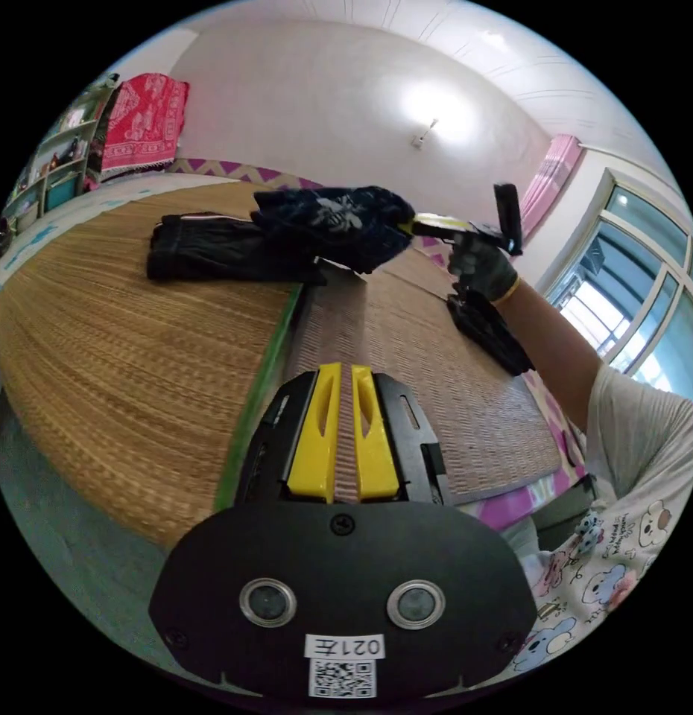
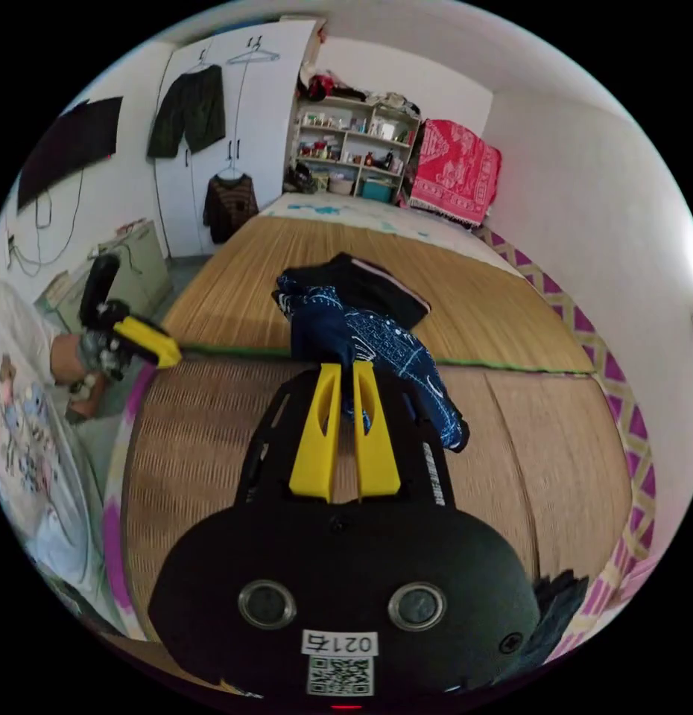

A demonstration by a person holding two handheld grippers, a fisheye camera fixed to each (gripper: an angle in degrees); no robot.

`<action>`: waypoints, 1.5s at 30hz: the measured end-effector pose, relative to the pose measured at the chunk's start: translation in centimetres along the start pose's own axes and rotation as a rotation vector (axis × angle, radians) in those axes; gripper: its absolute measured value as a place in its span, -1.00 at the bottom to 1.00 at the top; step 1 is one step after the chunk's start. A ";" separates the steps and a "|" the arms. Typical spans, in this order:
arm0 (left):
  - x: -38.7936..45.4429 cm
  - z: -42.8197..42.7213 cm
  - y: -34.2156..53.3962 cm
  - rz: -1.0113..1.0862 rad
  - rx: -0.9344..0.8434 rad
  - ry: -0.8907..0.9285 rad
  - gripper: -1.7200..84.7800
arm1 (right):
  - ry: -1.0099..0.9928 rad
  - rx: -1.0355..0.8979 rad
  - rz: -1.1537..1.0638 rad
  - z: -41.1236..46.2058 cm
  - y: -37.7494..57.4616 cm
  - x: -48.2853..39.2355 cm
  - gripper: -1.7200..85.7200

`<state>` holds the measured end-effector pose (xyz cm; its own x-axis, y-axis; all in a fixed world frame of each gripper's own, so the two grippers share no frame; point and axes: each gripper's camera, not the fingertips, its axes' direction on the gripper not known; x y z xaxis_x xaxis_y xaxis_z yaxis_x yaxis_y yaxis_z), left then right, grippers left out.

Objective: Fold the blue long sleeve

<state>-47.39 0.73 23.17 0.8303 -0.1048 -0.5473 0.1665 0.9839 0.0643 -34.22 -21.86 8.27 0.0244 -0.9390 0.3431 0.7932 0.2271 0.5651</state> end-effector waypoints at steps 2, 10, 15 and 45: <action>1.2 1.5 0.0 0.003 -0.030 0.053 -0.98 | 0.005 -0.111 -0.035 -0.7 5.2 -4.2 -0.94; 7.9 4.5 1.5 0.108 -0.134 0.127 -0.98 | 0.074 -0.210 0.073 -5.3 19.9 -13.3 -0.92; 9.7 4.7 2.2 0.145 -0.160 0.116 -0.97 | 0.112 -0.222 0.232 -10.9 24.8 -15.4 -0.83; 11.6 10.5 1.1 0.112 -0.198 0.105 -0.89 | 0.021 0.629 0.952 -24.9 45.3 -8.8 -0.94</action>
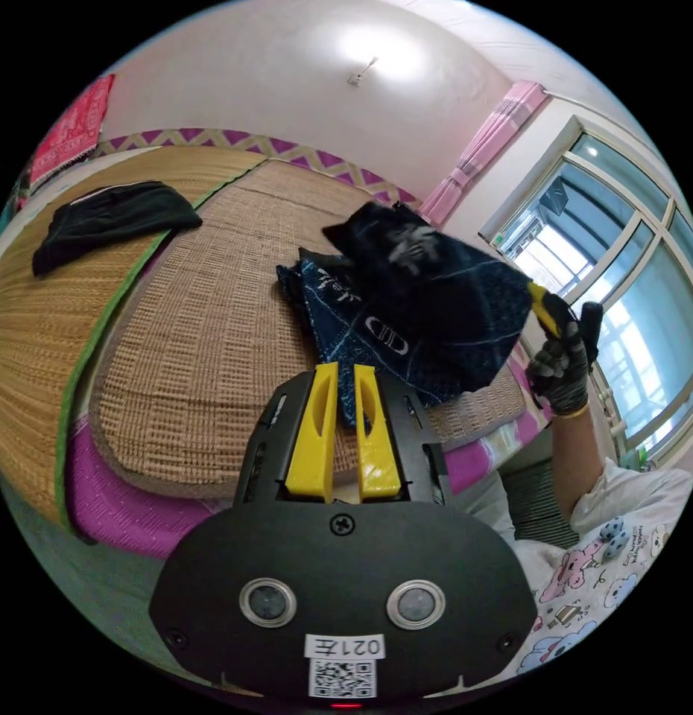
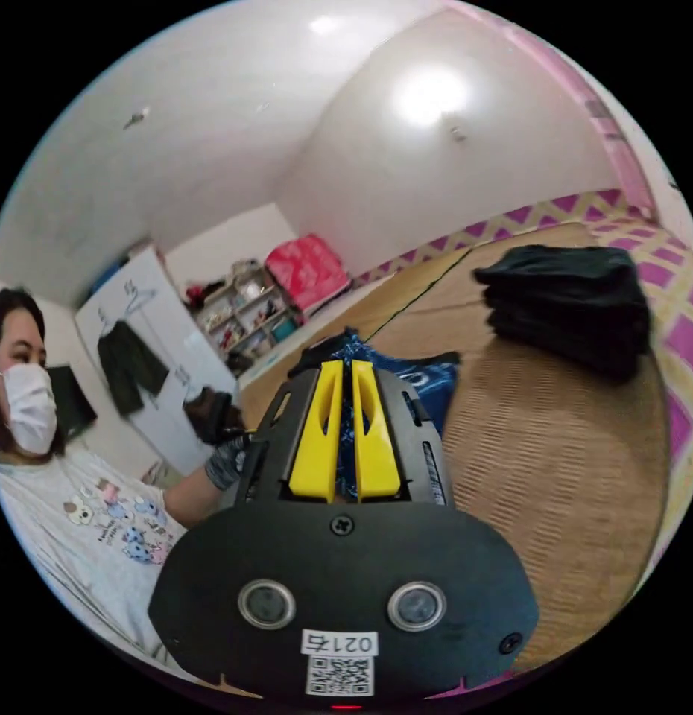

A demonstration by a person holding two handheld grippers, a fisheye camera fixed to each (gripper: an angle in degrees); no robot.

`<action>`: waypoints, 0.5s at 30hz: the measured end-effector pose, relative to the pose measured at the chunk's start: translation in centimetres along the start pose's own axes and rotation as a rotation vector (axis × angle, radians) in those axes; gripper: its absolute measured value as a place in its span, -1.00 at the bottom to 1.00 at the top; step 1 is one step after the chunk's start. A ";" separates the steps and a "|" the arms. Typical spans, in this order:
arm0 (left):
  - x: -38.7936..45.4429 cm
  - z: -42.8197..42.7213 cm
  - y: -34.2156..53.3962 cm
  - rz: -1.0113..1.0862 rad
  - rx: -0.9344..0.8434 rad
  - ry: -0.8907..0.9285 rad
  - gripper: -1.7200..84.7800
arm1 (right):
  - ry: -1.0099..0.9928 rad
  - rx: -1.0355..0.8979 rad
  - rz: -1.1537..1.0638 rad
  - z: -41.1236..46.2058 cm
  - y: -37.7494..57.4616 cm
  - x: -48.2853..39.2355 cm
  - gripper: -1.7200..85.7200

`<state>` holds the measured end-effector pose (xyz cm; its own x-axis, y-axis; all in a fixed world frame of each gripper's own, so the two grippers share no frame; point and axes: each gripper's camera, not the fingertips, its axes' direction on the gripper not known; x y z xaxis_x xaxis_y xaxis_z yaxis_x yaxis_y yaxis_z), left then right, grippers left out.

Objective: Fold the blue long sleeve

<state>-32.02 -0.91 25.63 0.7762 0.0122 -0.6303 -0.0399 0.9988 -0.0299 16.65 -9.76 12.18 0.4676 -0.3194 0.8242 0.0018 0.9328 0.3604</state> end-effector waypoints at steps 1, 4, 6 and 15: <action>0.1 0.7 -0.7 -0.001 -0.004 0.007 -0.89 | 0.050 0.052 0.051 -3.6 0.8 2.2 -0.95; 0.2 2.3 -2.5 0.004 -0.014 -0.002 -0.89 | 0.194 0.097 0.203 -10.3 4.1 7.7 -0.95; 0.1 3.4 -3.5 0.009 -0.031 -0.024 -0.88 | 0.250 0.043 0.298 -11.7 6.7 11.3 -0.94; -2.9 6.5 -7.6 -0.033 -0.089 -0.031 -0.84 | 0.392 -0.056 0.388 -14.1 9.2 16.5 -0.88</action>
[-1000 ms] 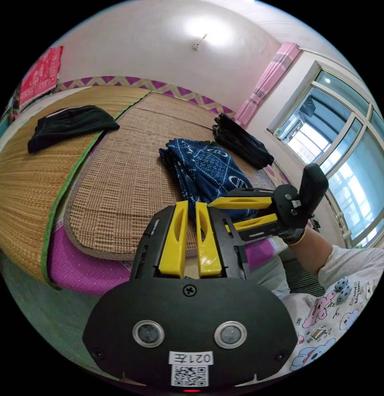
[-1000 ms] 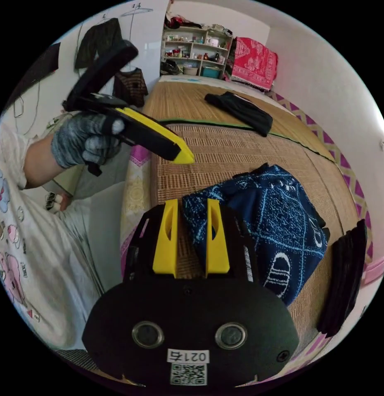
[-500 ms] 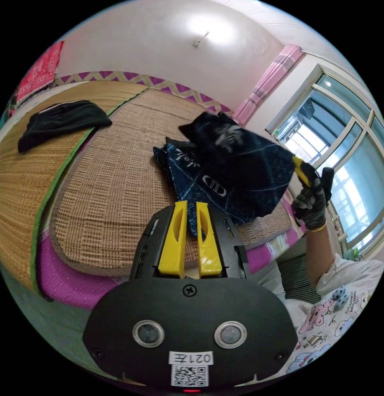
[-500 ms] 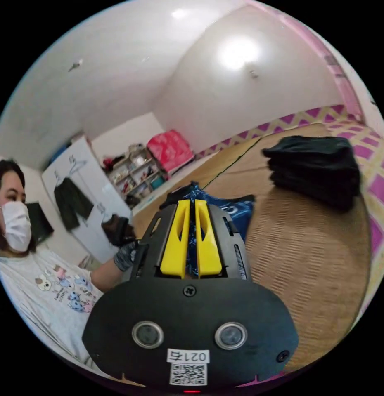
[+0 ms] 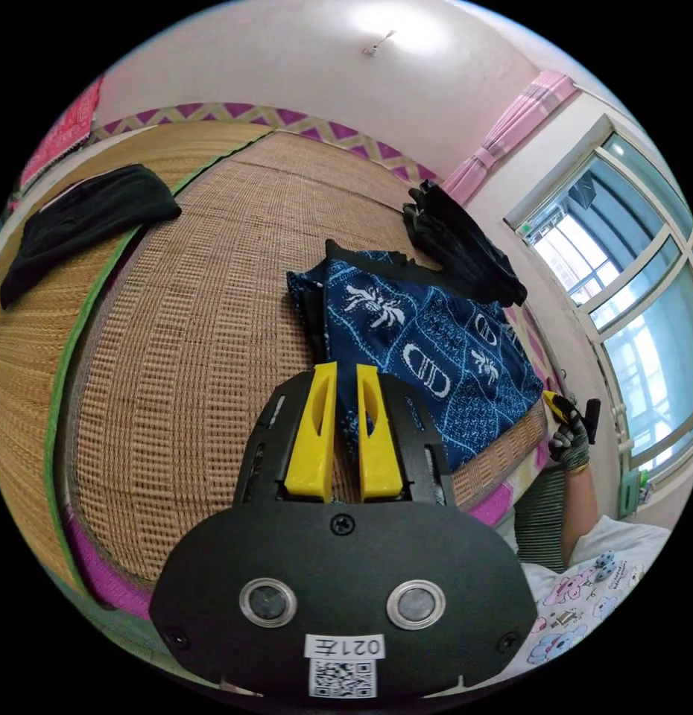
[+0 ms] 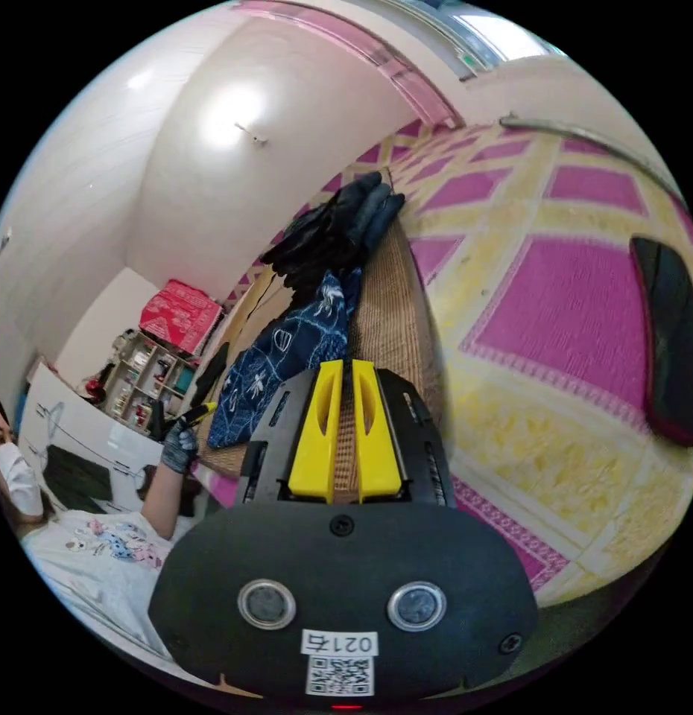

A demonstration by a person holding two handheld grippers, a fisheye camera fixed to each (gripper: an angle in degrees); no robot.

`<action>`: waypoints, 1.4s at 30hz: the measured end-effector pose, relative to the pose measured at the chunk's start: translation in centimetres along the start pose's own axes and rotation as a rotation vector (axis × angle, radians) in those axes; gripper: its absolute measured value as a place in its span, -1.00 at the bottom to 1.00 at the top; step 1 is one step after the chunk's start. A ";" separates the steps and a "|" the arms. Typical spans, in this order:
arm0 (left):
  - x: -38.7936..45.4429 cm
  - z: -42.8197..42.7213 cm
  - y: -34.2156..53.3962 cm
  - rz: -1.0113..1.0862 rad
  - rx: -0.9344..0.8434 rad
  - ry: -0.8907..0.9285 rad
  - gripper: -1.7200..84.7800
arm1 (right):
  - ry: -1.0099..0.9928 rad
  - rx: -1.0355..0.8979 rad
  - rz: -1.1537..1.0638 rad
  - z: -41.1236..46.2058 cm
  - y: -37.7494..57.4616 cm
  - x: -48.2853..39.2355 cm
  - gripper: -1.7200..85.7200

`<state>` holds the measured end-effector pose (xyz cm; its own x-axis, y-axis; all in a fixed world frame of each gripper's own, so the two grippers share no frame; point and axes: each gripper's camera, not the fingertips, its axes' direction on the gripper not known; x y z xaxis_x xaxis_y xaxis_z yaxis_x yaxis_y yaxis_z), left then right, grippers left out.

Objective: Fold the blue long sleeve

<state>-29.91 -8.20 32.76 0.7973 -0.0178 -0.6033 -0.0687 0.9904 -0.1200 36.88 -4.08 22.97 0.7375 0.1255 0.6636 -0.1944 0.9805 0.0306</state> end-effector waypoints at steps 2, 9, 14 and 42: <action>-0.3 0.0 -1.4 0.012 0.006 -0.001 -0.83 | 0.019 -0.027 -0.113 1.4 -3.3 -1.6 -0.82; -1.1 4.2 -9.6 0.061 -0.047 0.067 -0.79 | 0.016 -0.265 -0.266 13.8 -14.0 -2.9 -0.75; -2.1 7.0 -13.1 0.057 -0.100 0.068 -0.75 | 0.014 -0.375 -0.228 19.7 -19.0 -1.4 -0.73; 5.9 -9.9 13.8 0.691 -0.012 0.726 -0.98 | -0.642 -0.315 -0.690 -8.2 8.2 -1.7 -0.97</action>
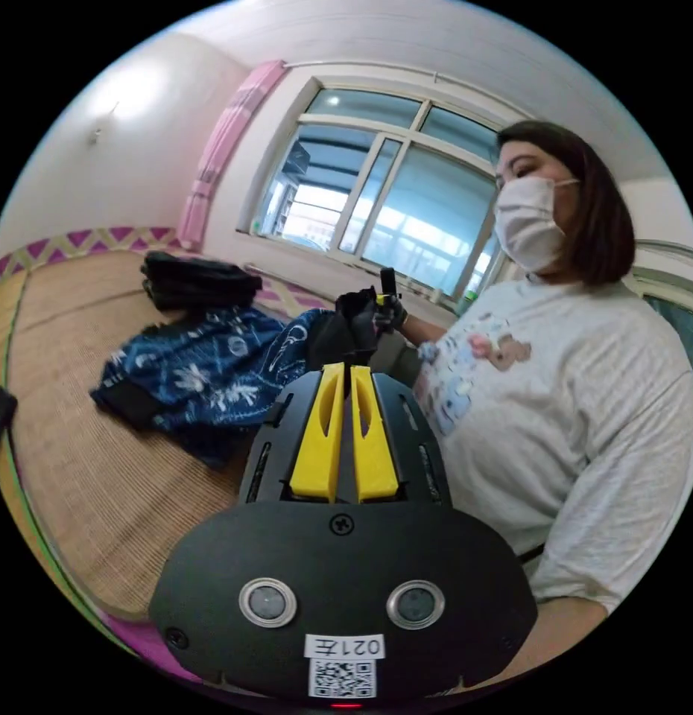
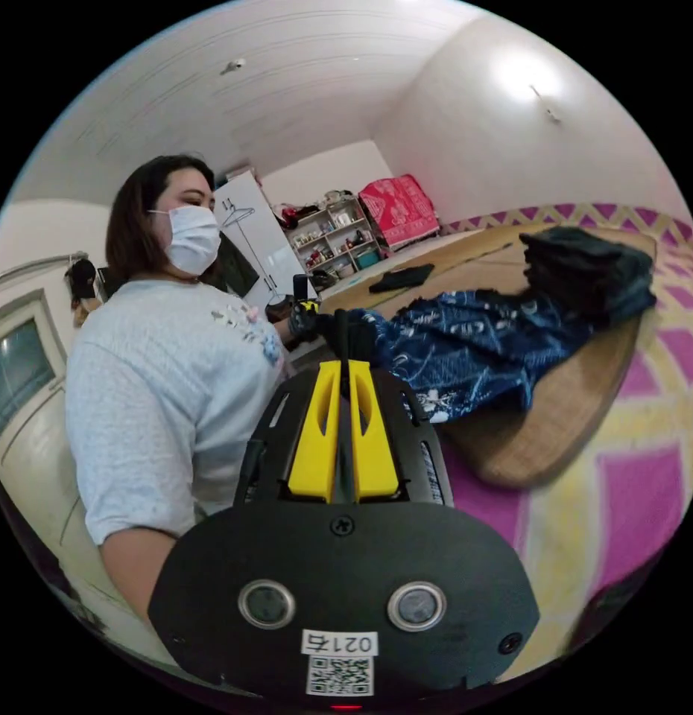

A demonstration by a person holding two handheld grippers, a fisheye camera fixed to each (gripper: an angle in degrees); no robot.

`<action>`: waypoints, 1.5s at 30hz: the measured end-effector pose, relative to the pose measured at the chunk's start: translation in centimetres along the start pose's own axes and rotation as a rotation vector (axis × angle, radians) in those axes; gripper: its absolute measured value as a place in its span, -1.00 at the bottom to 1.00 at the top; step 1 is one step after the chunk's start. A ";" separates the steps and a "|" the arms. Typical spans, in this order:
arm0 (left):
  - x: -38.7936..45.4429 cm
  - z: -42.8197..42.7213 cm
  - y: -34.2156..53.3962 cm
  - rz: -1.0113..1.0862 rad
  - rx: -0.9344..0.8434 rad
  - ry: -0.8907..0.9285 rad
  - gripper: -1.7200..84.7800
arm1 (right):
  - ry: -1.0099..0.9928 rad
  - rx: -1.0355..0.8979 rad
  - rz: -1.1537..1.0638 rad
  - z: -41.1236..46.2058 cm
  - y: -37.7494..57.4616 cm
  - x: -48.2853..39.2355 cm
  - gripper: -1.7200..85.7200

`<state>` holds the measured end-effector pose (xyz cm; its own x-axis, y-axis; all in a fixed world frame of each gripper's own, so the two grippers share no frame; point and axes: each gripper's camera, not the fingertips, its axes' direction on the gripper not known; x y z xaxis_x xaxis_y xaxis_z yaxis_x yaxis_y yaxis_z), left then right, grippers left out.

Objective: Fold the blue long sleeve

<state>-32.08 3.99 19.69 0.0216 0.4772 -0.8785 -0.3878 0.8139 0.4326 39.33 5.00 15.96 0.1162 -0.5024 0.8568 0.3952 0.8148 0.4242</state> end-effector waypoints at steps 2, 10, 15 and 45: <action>0.0 1.7 2.9 -0.071 -0.040 0.019 -0.98 | -0.021 -0.002 0.108 1.0 5.4 -0.3 -0.97; -3.9 2.8 10.5 -0.316 -0.087 0.050 -0.98 | 0.042 -0.108 0.340 3.4 11.2 2.0 -0.91; -6.1 -4.2 4.5 -0.327 0.082 -0.329 -0.96 | 0.250 0.056 0.233 0.3 2.8 3.5 -0.79; -36.1 -6.6 -3.8 -0.796 0.120 -0.391 -0.97 | 0.110 0.089 0.806 9.8 -14.8 32.6 -0.95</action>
<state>-37.43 -18.52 48.45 0.5644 -0.1829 -0.8050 -0.0254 0.9708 -0.2384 28.34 -20.55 40.48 0.4242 0.2255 0.8770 0.0790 0.9556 -0.2839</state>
